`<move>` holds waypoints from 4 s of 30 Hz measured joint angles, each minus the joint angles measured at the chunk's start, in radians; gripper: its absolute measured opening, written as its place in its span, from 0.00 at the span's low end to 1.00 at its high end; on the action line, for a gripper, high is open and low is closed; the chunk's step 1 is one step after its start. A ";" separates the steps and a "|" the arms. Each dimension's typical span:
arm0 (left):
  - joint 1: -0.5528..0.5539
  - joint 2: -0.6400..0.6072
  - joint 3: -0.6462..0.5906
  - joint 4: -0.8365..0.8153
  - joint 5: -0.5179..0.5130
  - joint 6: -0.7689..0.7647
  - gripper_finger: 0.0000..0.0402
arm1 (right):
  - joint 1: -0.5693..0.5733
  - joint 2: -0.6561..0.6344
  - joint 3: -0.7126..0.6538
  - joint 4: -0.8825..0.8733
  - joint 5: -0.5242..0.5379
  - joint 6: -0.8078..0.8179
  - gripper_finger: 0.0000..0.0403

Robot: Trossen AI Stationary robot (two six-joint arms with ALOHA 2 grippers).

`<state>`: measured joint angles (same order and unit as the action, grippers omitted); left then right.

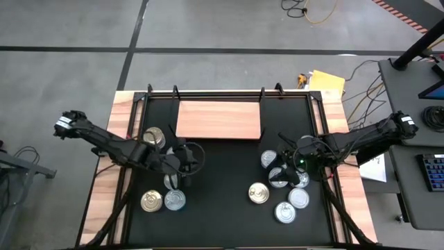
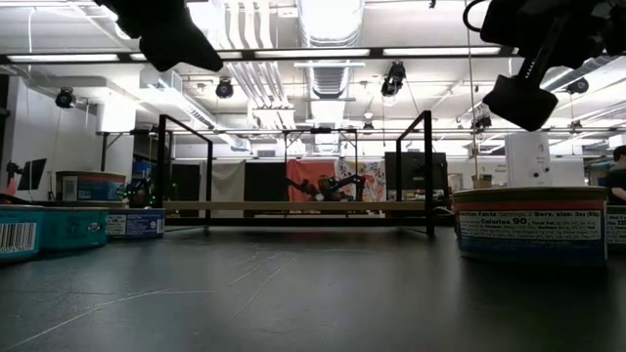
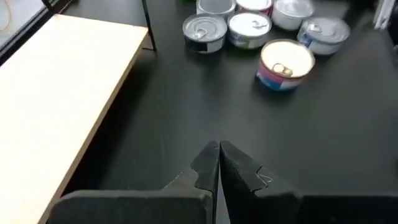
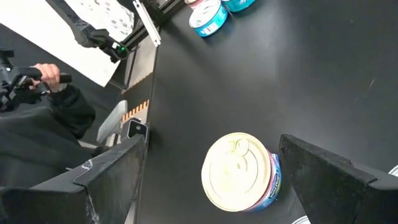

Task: Stack canned seafood by type on shelf
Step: Put the blue tuna can on the shelf

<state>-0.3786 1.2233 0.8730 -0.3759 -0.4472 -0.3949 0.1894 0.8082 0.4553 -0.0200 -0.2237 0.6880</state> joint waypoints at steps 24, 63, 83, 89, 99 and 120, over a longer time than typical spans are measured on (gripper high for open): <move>-0.108 0.066 -0.004 0.131 -0.148 0.016 0.00 | 0.000 0.011 0.000 0.012 0.016 0.006 0.89; -0.106 0.066 -0.002 0.139 -0.222 0.037 0.00 | 0.058 0.292 0.342 -0.512 0.349 0.000 0.60; -0.106 0.066 -0.005 0.136 -0.223 0.016 0.00 | 0.087 0.531 0.474 -0.866 0.461 0.041 0.03; -0.104 0.083 -0.006 0.164 -0.329 0.011 0.00 | 0.146 0.530 0.455 -0.860 0.605 0.105 0.03; -0.104 0.122 -0.006 0.170 -0.339 0.039 0.00 | 0.173 0.532 0.401 -0.854 0.648 0.210 0.03; -0.103 0.172 -0.006 0.223 -0.393 0.071 0.00 | 0.173 0.537 0.399 -0.812 0.698 0.215 0.03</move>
<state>-0.4812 1.3958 0.8670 -0.1532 -0.8398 -0.3236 0.3622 1.3449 0.8543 -0.8321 0.4747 0.9032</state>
